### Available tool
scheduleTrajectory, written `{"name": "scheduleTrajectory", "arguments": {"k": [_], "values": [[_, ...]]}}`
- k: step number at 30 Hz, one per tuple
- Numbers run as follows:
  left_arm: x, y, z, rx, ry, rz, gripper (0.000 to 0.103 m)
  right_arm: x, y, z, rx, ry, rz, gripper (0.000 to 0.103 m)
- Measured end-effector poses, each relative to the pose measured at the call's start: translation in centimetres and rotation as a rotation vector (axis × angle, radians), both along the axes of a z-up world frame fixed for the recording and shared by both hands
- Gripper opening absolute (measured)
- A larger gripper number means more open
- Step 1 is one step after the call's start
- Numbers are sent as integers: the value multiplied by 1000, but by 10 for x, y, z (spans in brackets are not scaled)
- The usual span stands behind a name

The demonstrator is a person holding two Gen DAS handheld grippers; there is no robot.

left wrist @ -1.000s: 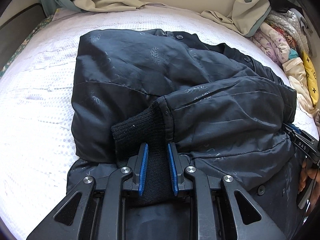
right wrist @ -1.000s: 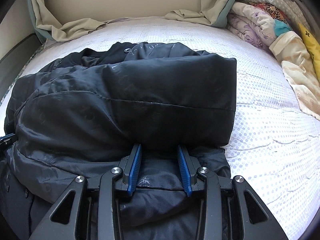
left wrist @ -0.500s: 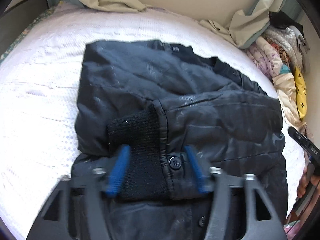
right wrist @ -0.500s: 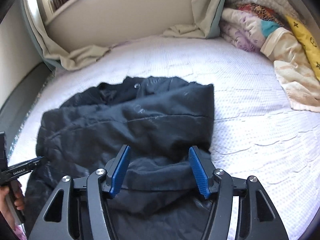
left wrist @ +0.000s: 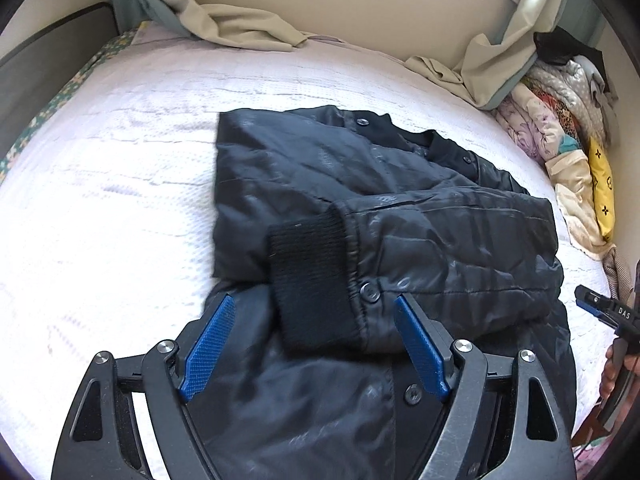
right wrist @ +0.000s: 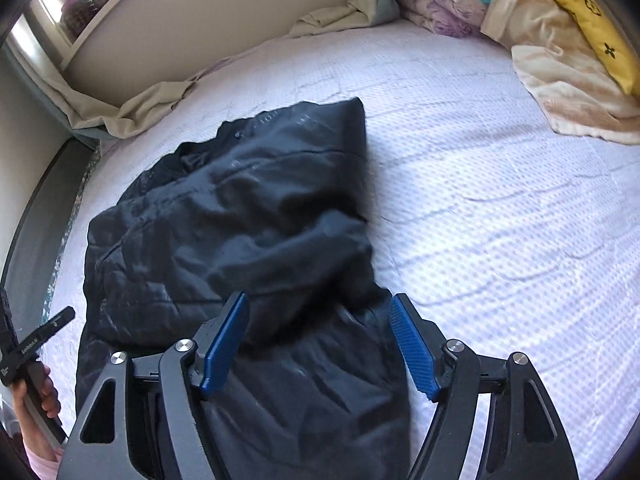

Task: Fold large clothes
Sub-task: 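Open both tools and release the coat, then grasp the coat hem with both tools and lift it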

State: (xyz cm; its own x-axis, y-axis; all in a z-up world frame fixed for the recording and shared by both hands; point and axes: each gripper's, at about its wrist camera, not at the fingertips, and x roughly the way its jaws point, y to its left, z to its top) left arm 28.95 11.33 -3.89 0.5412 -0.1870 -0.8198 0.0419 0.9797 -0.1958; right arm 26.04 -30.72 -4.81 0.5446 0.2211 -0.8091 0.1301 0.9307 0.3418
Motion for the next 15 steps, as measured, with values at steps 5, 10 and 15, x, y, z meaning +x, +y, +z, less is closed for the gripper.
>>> {"name": "scheduleTrajectory", "arguments": {"k": [5,10,15], "values": [[-25,18,16,-15,-13,0,84,-20,-6,10,35,-10,12,76],[-56,31,38,-69,-26,2,85,-51,-4,33,45,-53,23,77],[-97,42,42,-98,15,-16,85,-105,3,49,59,-83,101,80]]}}
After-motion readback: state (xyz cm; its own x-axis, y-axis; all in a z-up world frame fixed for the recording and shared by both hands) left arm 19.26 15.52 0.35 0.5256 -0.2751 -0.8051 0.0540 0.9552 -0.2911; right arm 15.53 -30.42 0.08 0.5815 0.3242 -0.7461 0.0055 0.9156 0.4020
